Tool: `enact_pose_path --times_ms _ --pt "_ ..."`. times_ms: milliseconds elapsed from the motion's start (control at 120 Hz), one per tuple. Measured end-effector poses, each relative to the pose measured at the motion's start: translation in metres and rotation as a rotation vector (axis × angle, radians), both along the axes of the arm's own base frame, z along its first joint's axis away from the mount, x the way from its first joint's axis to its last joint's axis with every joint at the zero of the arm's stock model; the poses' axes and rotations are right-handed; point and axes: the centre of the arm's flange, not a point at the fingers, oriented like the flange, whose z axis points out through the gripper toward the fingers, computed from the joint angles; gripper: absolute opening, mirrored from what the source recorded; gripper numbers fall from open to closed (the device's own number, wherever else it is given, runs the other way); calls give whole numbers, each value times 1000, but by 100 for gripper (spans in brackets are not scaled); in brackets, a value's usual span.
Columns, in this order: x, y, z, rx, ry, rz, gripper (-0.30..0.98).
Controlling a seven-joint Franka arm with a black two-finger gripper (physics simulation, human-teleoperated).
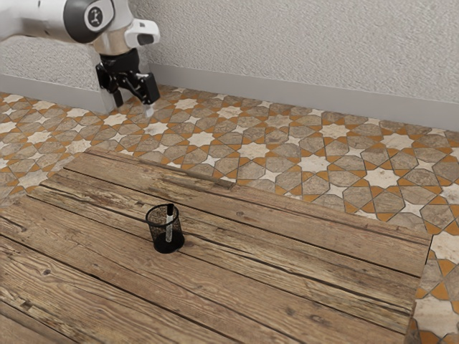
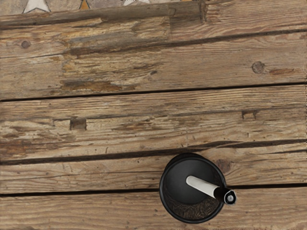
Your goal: Take the marker out of the pen holder and place it to the left of the pen holder.
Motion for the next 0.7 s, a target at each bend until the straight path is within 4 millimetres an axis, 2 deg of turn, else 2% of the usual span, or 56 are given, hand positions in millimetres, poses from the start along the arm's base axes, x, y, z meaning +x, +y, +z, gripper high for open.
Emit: enact_pose_path --times_ms 200,267,375,467,583,700 --pt "3 1 -2 8 1 -37 69" --pt "19 8 -20 22 26 -32 69" --pt "73 8 -65 66 56 -41 69" --pt "90 0 -95 73 69 -74 69" --pt "88 -10 -126 79 104 -135 69" --pt "61 -15 -154 105 143 -210 69"
